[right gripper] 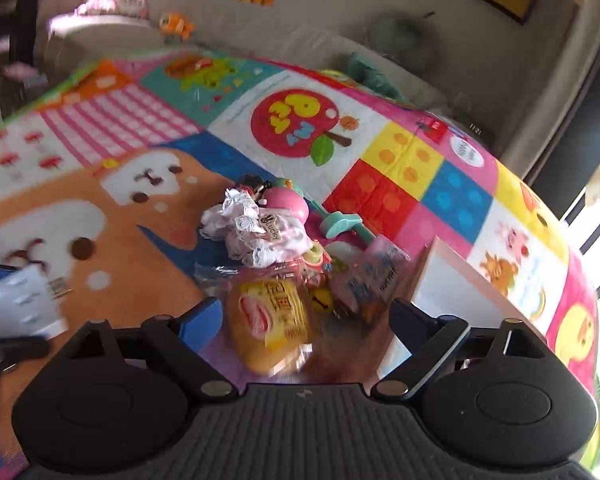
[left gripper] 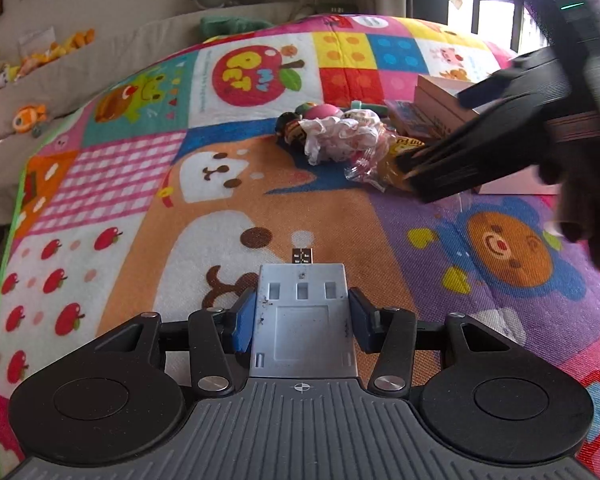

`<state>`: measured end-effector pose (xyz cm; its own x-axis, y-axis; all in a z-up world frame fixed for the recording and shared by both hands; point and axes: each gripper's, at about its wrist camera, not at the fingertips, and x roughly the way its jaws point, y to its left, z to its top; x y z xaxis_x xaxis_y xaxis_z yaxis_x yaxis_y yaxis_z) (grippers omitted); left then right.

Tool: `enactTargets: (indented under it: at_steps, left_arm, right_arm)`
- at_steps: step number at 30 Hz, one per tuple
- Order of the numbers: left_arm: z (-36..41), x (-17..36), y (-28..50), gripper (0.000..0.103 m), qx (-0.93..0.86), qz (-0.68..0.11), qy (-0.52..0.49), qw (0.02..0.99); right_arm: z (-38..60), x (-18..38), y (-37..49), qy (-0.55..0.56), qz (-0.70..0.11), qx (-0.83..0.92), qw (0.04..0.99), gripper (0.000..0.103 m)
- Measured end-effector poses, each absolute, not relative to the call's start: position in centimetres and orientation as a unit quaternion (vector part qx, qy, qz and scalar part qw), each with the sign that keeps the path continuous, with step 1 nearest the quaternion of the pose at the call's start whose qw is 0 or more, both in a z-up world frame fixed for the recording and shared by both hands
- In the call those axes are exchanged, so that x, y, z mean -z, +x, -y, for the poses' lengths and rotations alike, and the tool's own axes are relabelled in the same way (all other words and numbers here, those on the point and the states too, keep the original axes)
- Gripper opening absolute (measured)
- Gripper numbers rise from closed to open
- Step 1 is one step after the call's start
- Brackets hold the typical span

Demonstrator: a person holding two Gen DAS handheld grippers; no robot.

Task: Organize objects
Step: 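Lift the white charger with the left gripper while the right gripper grasps the yellow bun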

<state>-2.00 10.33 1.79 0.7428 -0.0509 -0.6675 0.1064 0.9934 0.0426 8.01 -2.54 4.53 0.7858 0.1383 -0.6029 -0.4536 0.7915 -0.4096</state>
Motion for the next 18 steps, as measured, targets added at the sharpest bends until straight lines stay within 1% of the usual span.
enactTargets:
  at_steps: [1,2,4,5,6,9,14,18]
  left_arm:
    - [-10.3,-1.8,-2.0,0.053,0.043,-0.355,0.039,0.933]
    - [-10.4,-1.7,-2.0,0.053,0.043,-0.355,0.038,0.933]
    - [-10.4,-1.7,-2.0,0.053,0.044,-0.355,0.037,0.933]
    - [-10.5,-1.7,-2.0,0.053,0.044,-0.355,0.035,0.933]
    - [-10.5,-1.7,-2.0,0.053,0.045,-0.355,0.034,0.933]
    - [-10.4,-1.8,-2.0,0.053,0.044,-0.356,0.034,0.933]
    - [-9.5,-1.9,-2.4,0.053,0.071,-0.360,0.030,0.930]
    - [-7.7,-2.1,-3.4,0.053,0.122,-0.363,0.027,0.923]
  right_arm:
    - [2.0,-4.0,8.6,-0.285,-0.289,-0.163,0.899,0.086]
    - [1.5,-3.5,9.1,-0.290,-0.297,-0.163,0.895,0.083]
    - [0.9,-2.6,9.7,-0.291,-0.315,-0.170,0.887,0.071]
    - [0.8,-2.4,9.7,-0.283,-0.328,-0.178,0.883,0.060]
    - [0.9,-2.4,9.4,-0.275,-0.337,-0.182,0.882,0.058]
    - [1.6,-2.7,7.4,-0.265,-0.340,-0.201,0.879,0.054]
    - [5.3,-3.6,3.0,-0.219,-0.371,-0.224,0.874,0.052]
    - [9.9,-4.0,-0.8,-0.190,-0.391,-0.209,0.876,0.051]
